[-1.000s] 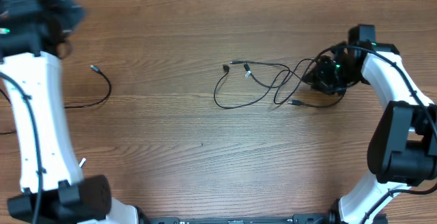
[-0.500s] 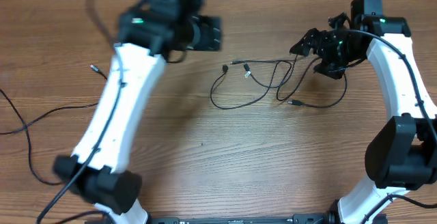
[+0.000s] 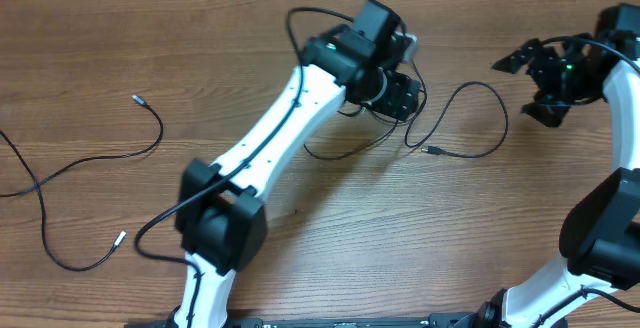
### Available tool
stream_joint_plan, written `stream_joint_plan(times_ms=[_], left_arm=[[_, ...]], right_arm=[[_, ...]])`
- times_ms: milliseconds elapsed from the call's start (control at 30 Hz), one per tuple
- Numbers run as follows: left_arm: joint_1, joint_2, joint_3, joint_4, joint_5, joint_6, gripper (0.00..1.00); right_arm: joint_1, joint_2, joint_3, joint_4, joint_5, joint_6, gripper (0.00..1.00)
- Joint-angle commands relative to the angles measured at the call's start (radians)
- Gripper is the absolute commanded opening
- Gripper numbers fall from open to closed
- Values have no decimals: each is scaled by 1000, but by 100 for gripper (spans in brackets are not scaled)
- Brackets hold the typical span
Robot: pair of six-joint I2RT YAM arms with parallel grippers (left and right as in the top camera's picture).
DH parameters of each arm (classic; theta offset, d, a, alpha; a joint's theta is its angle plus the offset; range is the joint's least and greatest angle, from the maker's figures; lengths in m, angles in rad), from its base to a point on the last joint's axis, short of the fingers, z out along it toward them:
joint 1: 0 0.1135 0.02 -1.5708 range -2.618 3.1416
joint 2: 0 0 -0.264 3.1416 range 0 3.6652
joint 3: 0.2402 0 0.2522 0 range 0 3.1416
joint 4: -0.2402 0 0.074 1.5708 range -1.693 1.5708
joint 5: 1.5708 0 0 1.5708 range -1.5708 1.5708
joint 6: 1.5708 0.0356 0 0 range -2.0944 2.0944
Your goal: Untangle cables
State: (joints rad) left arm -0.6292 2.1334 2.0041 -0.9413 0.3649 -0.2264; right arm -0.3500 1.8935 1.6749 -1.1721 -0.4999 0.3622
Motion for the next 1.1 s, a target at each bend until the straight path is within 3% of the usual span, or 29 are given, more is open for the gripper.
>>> stream_joint_plan(times_ms=[0,300,433,567,600,833,967,1067], left_arm=[[-23,58,6,29,36,-26,71],[-48,178,6,122,-38,-209,58],[-58,195,6,154,-31,-224,50],[-78,196,6,190,-36,-223,27],[-84,196,6,208,-35,-223,4],[-82,149,111,209,76,-227,4],[-81,79,297,259,282,-319,4],[-80,57,412,272,337,-353,4]], right_arm=[[-1,-33,26,-4,21,-31,100],[3,-33,26,-10,28,-72,100],[3,-33,26,-13,28,-84,100],[3,-33,26,-13,28,-84,100],[3,-33,26,-13,29,-84,100],[3,-33,26,-31,78,-102,100],[3,-33,26,-34,81,-102,100],[3,-33,26,-35,81,-102,100]])
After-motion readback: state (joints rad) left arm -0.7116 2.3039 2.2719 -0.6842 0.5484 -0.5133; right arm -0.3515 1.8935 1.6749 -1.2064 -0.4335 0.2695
